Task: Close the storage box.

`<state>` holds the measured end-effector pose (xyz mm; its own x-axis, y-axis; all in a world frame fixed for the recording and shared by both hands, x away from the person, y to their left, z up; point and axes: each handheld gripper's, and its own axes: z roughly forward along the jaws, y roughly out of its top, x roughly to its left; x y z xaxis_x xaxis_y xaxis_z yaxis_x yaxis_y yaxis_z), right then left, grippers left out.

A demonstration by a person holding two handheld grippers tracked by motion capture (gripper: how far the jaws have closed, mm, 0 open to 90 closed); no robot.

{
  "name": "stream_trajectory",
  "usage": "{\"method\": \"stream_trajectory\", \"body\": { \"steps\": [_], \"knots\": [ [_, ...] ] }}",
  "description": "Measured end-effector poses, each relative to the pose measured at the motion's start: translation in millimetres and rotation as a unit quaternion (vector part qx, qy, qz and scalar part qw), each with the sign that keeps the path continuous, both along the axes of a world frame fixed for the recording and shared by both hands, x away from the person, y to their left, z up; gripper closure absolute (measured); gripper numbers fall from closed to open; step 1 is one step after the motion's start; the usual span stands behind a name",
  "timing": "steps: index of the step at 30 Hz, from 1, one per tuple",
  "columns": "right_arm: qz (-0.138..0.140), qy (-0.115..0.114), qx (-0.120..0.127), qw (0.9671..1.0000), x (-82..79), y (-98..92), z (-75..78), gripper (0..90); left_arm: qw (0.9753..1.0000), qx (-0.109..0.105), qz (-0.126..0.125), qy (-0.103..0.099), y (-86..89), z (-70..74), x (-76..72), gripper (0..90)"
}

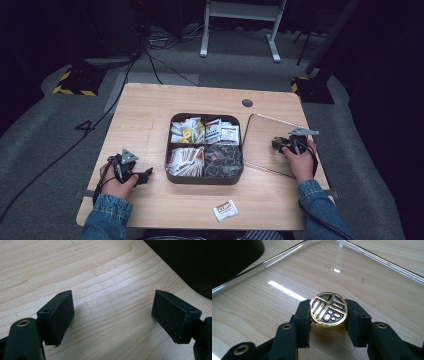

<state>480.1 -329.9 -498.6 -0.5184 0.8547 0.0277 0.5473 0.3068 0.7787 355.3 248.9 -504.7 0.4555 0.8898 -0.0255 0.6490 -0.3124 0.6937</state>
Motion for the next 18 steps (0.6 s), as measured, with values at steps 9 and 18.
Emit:
{"method": "stream_trajectory", "body": {
  "steps": [9, 18],
  "knots": [
    [-0.002, -0.006, 0.016, 0.9998, -10.9, -12.9, 18.1, 58.7, 1.0, 0.0, 0.0, 0.0, 0.0, 0.0, 0.0, 18.4],
    [-0.007, -0.013, 0.036, 0.9993, -21.5, -23.4, 37.7, 58.7, 1.0, 0.001, -0.002, 0.0, -0.6, 0.1, 0.2, 18.4]
  ]
}}
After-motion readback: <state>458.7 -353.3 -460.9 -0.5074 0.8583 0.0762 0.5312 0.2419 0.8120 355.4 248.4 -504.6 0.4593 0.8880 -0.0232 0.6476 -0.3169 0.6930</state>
